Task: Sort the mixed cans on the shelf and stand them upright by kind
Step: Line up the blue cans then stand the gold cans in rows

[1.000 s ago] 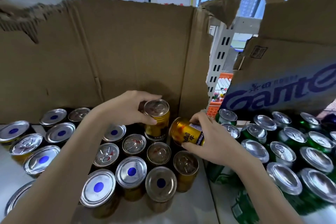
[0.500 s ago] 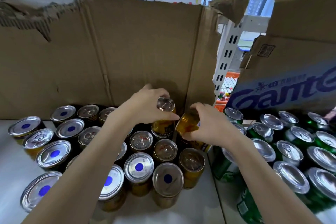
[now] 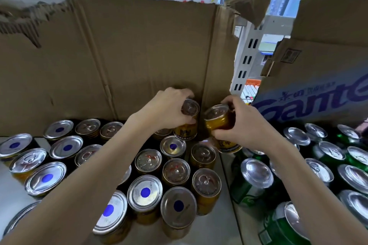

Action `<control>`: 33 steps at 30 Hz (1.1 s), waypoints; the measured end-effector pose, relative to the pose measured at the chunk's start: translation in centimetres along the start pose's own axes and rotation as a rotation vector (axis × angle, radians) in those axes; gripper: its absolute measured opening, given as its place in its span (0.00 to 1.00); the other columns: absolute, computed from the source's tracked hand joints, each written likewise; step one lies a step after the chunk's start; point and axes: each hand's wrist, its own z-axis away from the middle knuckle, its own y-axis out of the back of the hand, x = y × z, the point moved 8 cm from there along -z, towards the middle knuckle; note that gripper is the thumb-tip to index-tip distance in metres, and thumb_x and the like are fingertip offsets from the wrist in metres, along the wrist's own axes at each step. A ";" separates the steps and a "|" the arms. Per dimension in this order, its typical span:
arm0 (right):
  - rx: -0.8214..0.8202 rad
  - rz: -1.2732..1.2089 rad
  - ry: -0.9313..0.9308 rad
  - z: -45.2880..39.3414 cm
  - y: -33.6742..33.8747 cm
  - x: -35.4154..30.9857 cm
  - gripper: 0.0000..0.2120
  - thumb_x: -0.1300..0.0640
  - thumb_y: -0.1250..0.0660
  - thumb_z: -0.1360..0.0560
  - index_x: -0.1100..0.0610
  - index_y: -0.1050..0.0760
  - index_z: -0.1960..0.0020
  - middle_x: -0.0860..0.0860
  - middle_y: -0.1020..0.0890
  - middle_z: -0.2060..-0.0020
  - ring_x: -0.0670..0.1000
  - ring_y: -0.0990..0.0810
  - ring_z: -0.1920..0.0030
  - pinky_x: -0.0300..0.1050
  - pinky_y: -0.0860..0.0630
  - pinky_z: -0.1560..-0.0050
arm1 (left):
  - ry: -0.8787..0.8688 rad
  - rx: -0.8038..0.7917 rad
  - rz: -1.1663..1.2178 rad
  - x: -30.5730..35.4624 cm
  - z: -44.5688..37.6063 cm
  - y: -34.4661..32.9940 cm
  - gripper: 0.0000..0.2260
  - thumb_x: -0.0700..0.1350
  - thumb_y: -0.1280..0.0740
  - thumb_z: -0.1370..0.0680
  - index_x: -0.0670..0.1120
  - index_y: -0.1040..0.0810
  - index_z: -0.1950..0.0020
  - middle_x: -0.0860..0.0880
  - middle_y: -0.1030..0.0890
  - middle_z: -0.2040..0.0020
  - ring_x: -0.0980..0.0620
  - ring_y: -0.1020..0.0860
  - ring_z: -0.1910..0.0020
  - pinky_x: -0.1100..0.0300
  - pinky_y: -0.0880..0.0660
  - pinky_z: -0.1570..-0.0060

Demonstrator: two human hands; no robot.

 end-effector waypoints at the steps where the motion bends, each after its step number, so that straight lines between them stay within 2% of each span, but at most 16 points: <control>1: 0.027 -0.014 0.002 -0.1 0.2 0.3 0.37 0.50 0.24 0.36 0.47 0.41 0.34 0.47 0.27 0.43 0.49 0.26 0.43 0.41 0.27 0.46 | -0.023 -0.014 -0.026 0.4 -0.4 0.0 0.25 0.55 0.27 0.31 0.50 0.28 0.38 0.52 0.21 0.46 0.49 0.25 0.46 0.59 0.37 0.55; 3: 0.072 -0.020 0.035 -0.4 0.5 0.5 0.42 0.53 0.23 0.36 0.48 0.43 0.30 0.48 0.30 0.37 0.48 0.29 0.38 0.43 0.29 0.39 | -0.062 -0.036 -0.049 1.1 -1.1 -0.3 0.22 0.54 0.28 0.30 0.50 0.28 0.40 0.53 0.21 0.48 0.50 0.25 0.47 0.59 0.39 0.56; 4: 0.092 -0.020 0.071 -0.6 0.5 0.3 0.41 0.54 0.23 0.36 0.49 0.41 0.29 0.48 0.30 0.37 0.48 0.30 0.38 0.38 0.31 0.39 | -0.071 -0.047 -0.046 1.3 -1.3 -0.5 0.21 0.54 0.28 0.30 0.49 0.27 0.41 0.53 0.22 0.49 0.50 0.26 0.48 0.59 0.39 0.57; 6: 0.124 0.013 0.152 -0.8 0.4 -0.1 0.37 0.55 0.23 0.37 0.52 0.35 0.32 0.47 0.29 0.40 0.45 0.30 0.40 0.25 0.37 0.44 | -0.077 -0.065 -0.027 1.4 -1.4 -1.0 0.20 0.52 0.27 0.30 0.48 0.28 0.43 0.53 0.24 0.53 0.52 0.28 0.52 0.58 0.39 0.58; 8: 0.133 0.096 0.195 -0.9 0.0 -0.1 0.35 0.54 0.23 0.38 0.51 0.33 0.34 0.45 0.27 0.42 0.43 0.32 0.42 0.21 0.42 0.46 | -0.066 -0.078 -0.003 0.8 -1.3 -1.8 0.18 0.51 0.27 0.30 0.47 0.28 0.46 0.54 0.27 0.56 0.53 0.30 0.56 0.58 0.39 0.60; 10: 0.118 0.147 0.188 -1.1 -0.8 0.4 0.36 0.51 0.23 0.39 0.49 0.32 0.34 0.43 0.27 0.42 0.42 0.35 0.42 0.23 0.44 0.47 | -0.051 -0.101 0.013 0.2 -0.9 -3.0 0.16 0.49 0.26 0.30 0.47 0.30 0.50 0.54 0.27 0.56 0.53 0.30 0.57 0.58 0.39 0.60; 12: 0.084 0.126 0.154 -1.3 -1.7 1.0 0.36 0.51 0.23 0.38 0.50 0.33 0.34 0.44 0.27 0.42 0.44 0.33 0.41 0.33 0.40 0.45 | -0.034 -0.118 0.027 -0.3 -0.5 -4.3 0.16 0.49 0.26 0.30 0.49 0.33 0.53 0.53 0.26 0.55 0.52 0.30 0.57 0.58 0.39 0.60; 13: 0.068 0.121 0.141 -1.4 -2.2 1.3 0.36 0.52 0.23 0.38 0.51 0.33 0.34 0.45 0.28 0.42 0.45 0.32 0.42 0.34 0.39 0.45 | -0.021 -0.123 0.044 -0.6 -0.5 -4.8 0.17 0.49 0.26 0.30 0.49 0.34 0.53 0.52 0.25 0.54 0.51 0.28 0.56 0.58 0.37 0.60; 16: 0.012 0.157 0.082 -1.8 -3.5 2.1 0.35 0.56 0.23 0.38 0.54 0.33 0.34 0.49 0.35 0.44 0.46 0.33 0.47 0.29 0.41 0.51 | 0.033 -0.158 0.087 -1.0 -0.7 -6.4 0.18 0.49 0.25 0.31 0.48 0.33 0.52 0.49 0.23 0.52 0.48 0.25 0.53 0.56 0.31 0.56; 19: -0.025 0.166 0.002 -2.1 -4.7 3.2 0.34 0.58 0.26 0.35 0.55 0.34 0.32 0.50 0.38 0.44 0.50 0.31 0.44 0.28 0.42 0.53 | 0.130 -0.245 0.048 -1.7 -0.8 -8.6 0.17 0.47 0.27 0.30 0.46 0.31 0.47 0.45 0.24 0.47 0.44 0.26 0.47 0.52 0.30 0.50; 22: -0.043 0.137 -0.046 -2.6 -5.1 3.7 0.35 0.59 0.27 0.34 0.55 0.36 0.30 0.53 0.37 0.40 0.51 0.31 0.42 0.27 0.42 0.53 | 0.190 -0.266 0.025 -2.1 -0.9 -9.9 0.18 0.46 0.28 0.28 0.45 0.29 0.42 0.44 0.25 0.42 0.42 0.26 0.43 0.53 0.30 0.47; 24: -0.047 0.137 -0.059 -2.8 -5.4 3.8 0.34 0.59 0.28 0.33 0.56 0.36 0.30 0.53 0.35 0.39 0.52 0.31 0.40 0.31 0.40 0.51 | 0.210 -0.259 0.028 -2.2 -1.2 -9.9 0.20 0.46 0.28 0.29 0.44 0.29 0.41 0.43 0.26 0.42 0.42 0.27 0.42 0.52 0.30 0.45; 27: -0.058 0.091 -0.124 -2.7 -6.3 4.5 0.27 0.56 0.30 0.30 0.56 0.32 0.33 0.55 0.28 0.39 0.54 0.29 0.39 0.39 0.34 0.45 | 0.207 -0.282 0.023 -2.3 -1.0 -10.3 0.20 0.45 0.28 0.30 0.43 0.28 0.41 0.42 0.31 0.39 0.41 0.28 0.41 0.52 0.29 0.43; 29: -0.025 0.071 -0.172 -2.5 -6.3 4.8 0.20 0.56 0.32 0.28 0.57 0.27 0.37 0.55 0.24 0.42 0.54 0.26 0.41 0.42 0.31 0.45 | 0.219 -0.302 0.046 -2.4 -0.6 -10.7 0.20 0.45 0.29 0.30 0.43 0.28 0.41 0.42 0.37 0.36 0.40 0.28 0.42 0.52 0.30 0.40; 31: -0.008 0.181 -0.160 -2.6 -6.3 4.6 0.14 0.55 0.35 0.26 0.57 0.24 0.41 0.56 0.22 0.46 0.56 0.25 0.42 0.46 0.29 0.45 | 0.225 -0.305 0.026 -2.6 -0.3 -11.0 0.20 0.45 0.30 0.28 0.43 0.27 0.38 0.42 0.37 0.35 0.40 0.27 0.41 0.52 0.30 0.40; 33: -0.046 0.313 -0.153 -2.7 -6.8 4.3 0.15 0.55 0.38 0.24 0.58 0.25 0.40 0.58 0.24 0.44 0.58 0.27 0.41 0.48 0.29 0.43 | 0.213 -0.300 -0.023 -2.5 -0.3 -11.1 0.19 0.45 0.31 0.26 0.42 0.27 0.37 0.42 0.33 0.37 0.42 0.28 0.41 0.53 0.29 0.41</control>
